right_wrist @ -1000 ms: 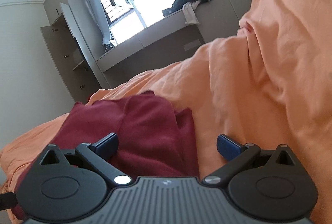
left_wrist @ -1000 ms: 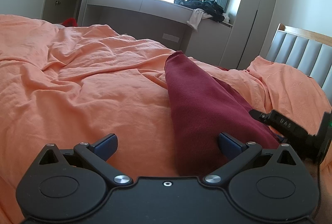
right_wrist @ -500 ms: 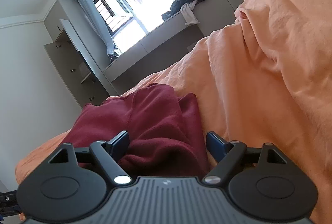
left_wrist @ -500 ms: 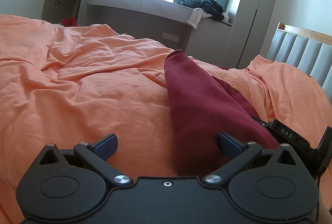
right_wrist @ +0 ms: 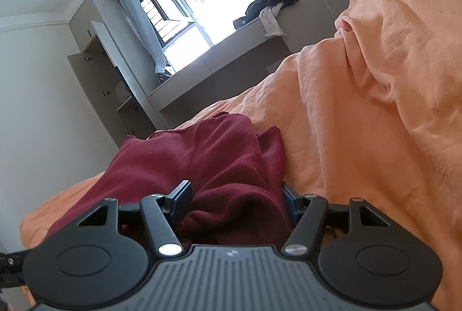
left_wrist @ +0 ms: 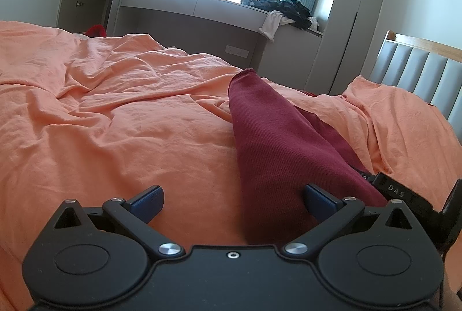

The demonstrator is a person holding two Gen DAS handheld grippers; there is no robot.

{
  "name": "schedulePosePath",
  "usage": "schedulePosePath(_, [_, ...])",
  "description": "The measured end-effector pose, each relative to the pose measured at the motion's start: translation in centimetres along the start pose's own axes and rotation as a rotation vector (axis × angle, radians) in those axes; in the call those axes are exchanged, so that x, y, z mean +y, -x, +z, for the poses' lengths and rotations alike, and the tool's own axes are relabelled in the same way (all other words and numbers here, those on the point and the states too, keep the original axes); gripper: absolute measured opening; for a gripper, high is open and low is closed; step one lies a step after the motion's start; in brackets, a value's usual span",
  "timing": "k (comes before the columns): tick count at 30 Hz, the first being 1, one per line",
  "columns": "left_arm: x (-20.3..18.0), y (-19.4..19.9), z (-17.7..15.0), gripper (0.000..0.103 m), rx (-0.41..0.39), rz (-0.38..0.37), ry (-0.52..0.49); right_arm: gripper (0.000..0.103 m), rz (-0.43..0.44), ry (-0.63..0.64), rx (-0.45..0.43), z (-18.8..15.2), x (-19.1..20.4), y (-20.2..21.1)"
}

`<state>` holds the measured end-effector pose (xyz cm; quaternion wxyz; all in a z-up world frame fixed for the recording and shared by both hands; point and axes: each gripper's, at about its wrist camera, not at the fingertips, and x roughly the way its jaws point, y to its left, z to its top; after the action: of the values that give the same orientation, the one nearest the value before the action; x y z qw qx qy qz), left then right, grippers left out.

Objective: Fold small clothes

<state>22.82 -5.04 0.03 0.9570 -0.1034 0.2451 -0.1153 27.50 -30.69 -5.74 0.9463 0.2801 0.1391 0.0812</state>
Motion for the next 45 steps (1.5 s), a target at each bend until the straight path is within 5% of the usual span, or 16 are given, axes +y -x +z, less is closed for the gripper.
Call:
schedulePosePath(13, [0.0, -3.1, 3.7, 0.103, 0.033, -0.178, -0.012, 0.067, -0.002, 0.007, -0.006, -0.3, -0.2, 0.1])
schedulePosePath(22, [1.5, -7.3, 4.9, 0.103, 0.132, -0.157, 0.064, 0.069, -0.011, 0.016, -0.020, -0.6, -0.1, 0.2])
schedulePosePath(45, [1.2, -7.2, 4.7, 0.103, 0.126, -0.140, 0.003, 0.070, -0.040, 0.017, -0.040, -1.1, 0.4, 0.6])
